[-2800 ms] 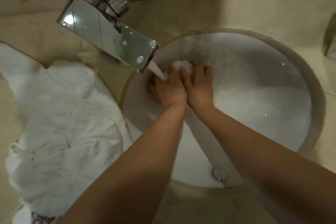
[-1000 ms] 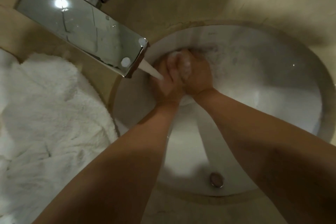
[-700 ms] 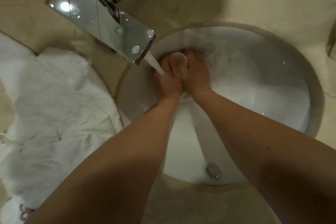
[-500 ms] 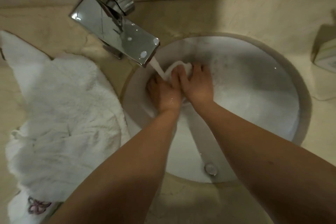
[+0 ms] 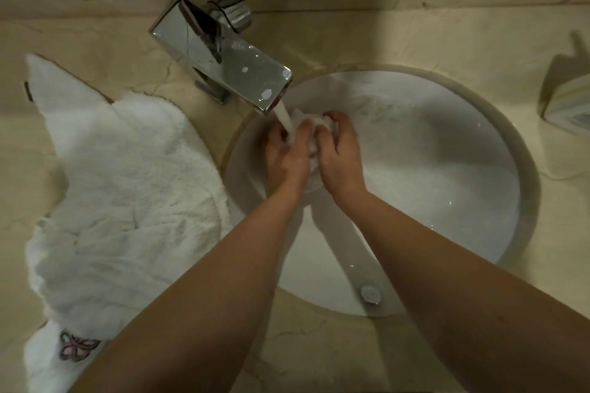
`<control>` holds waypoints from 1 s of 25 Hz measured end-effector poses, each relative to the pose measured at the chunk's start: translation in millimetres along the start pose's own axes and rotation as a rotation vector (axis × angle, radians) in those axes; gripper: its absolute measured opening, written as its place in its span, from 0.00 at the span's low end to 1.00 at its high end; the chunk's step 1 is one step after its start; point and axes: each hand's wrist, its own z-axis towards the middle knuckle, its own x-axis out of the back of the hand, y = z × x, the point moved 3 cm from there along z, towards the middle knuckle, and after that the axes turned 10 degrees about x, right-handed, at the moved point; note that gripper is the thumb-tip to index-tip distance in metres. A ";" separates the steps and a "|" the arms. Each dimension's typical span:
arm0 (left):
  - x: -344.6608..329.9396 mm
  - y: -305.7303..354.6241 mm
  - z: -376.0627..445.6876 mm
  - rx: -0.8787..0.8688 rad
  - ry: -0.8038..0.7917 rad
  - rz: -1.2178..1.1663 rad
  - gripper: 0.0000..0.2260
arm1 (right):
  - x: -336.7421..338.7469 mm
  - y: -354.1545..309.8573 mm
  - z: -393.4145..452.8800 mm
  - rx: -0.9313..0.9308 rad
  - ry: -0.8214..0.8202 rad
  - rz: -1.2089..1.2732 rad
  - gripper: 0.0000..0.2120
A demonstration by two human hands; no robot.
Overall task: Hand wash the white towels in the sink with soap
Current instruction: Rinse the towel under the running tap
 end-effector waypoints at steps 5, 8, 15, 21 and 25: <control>7.2 -1.9 4.8 -0.111 0.053 -0.017 0.25 | -11.0 -5.8 -3.1 0.085 -0.070 0.006 0.28; 8.1 -6.9 7.4 -0.112 0.153 0.065 0.26 | -11.4 -2.6 -4.2 0.008 0.014 0.056 0.26; 2.2 -13.0 19.3 -0.079 0.107 0.279 0.16 | -19.1 6.6 -19.9 -0.012 0.066 0.004 0.25; -12.4 -33.5 29.5 -0.275 0.033 0.283 0.28 | -14.2 27.6 -8.0 0.050 0.103 -0.054 0.27; -21.0 -32.8 39.4 -0.262 -0.016 0.226 0.17 | -11.2 38.6 10.2 0.081 0.074 -0.159 0.26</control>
